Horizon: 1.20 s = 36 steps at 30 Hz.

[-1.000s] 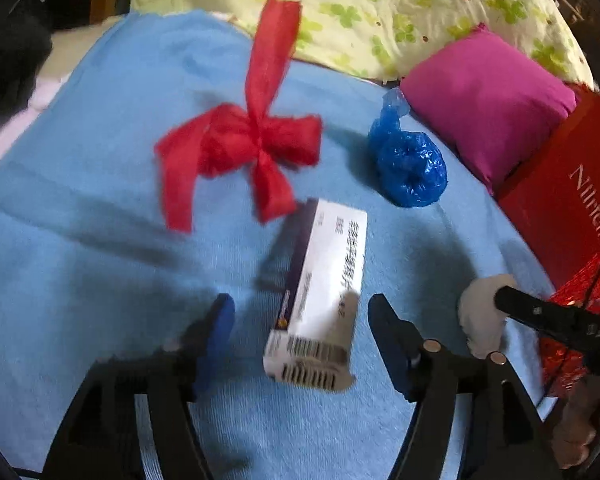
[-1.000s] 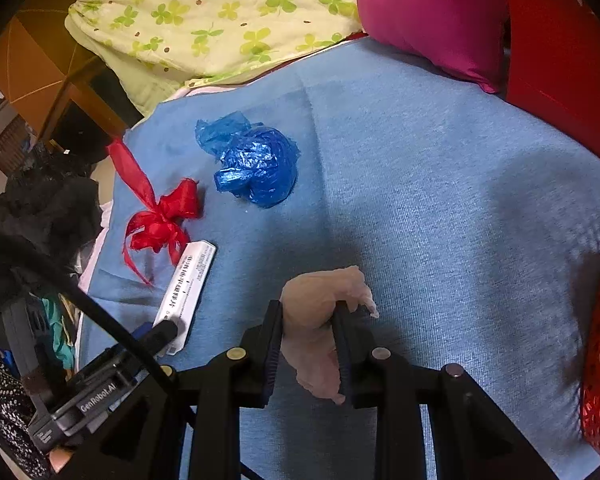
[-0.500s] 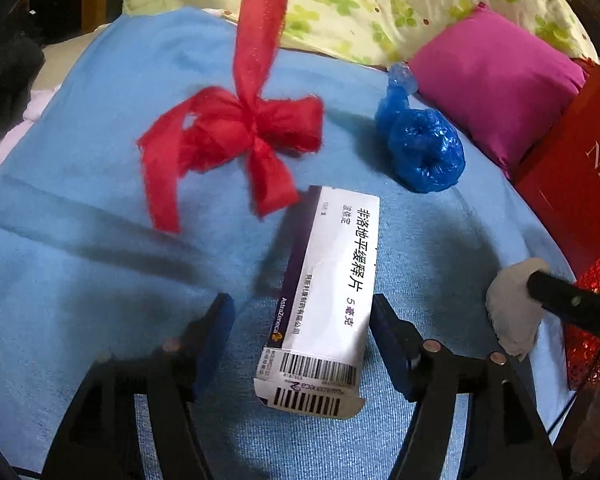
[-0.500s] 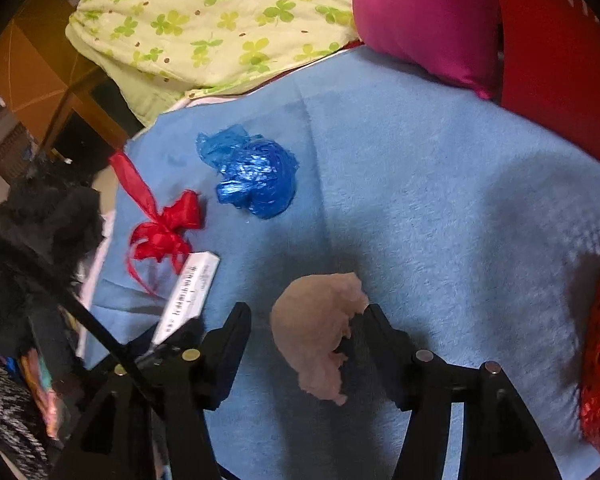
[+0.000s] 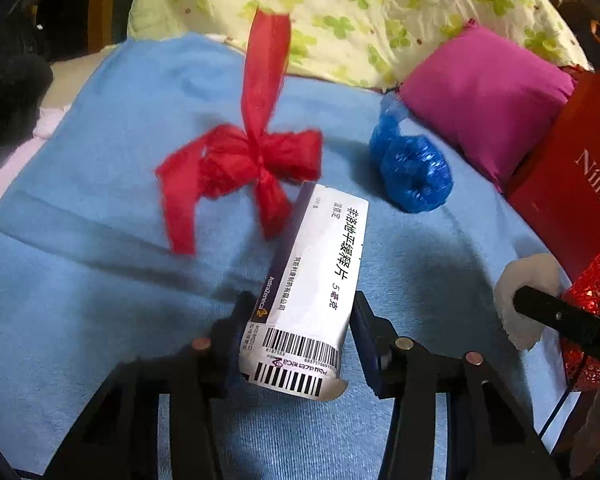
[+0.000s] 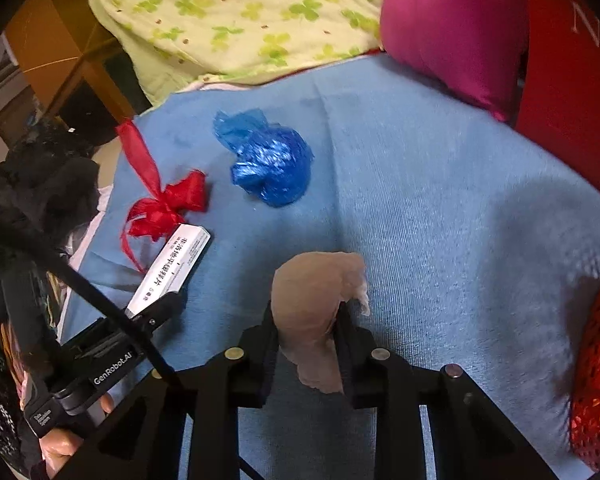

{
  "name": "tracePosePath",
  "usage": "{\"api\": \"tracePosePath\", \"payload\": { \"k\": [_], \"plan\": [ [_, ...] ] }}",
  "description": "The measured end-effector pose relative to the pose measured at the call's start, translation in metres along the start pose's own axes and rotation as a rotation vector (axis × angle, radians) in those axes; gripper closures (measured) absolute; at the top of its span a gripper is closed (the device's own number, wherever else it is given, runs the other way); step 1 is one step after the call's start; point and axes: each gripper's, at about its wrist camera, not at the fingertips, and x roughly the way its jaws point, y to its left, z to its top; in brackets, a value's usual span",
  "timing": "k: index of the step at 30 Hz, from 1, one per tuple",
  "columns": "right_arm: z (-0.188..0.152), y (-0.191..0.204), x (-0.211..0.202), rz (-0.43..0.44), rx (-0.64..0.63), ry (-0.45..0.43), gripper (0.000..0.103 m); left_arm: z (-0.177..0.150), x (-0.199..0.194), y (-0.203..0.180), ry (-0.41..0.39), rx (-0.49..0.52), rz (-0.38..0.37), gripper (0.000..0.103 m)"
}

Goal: Collect trash
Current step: 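Lift both held items and carry them toward the red mesh basket, then lower the tissue and medicine box into the red basket and open both tools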

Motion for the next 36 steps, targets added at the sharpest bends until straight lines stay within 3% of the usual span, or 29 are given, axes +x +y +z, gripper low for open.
{"api": "tracePosePath", "payload": {
  "k": [7, 11, 16, 25, 36],
  "plan": [
    [0.0, 0.002, -0.031, 0.019, -0.032, -0.074, 0.075, -0.017, -0.042, -0.018, -0.064, 0.008, 0.019, 0.054],
    [-0.003, 0.0, -0.051, 0.042, -0.022, -0.126, 0.075, -0.03, -0.079, -0.042, -0.143, 0.065, 0.11, 0.054],
    [-0.01, -0.006, -0.074, 0.072, 0.005, -0.182, 0.075, -0.045, -0.111, -0.066, -0.152, 0.106, 0.147, 0.054],
    [-0.04, -0.013, -0.134, 0.136, -0.008, -0.384, 0.075, -0.052, -0.172, -0.105, -0.244, 0.201, 0.231, 0.054],
    [-0.081, -0.026, -0.198, 0.174, -0.066, -0.595, 0.075, -0.063, -0.204, -0.147, -0.28, 0.29, 0.222, 0.054]
  ]
}}
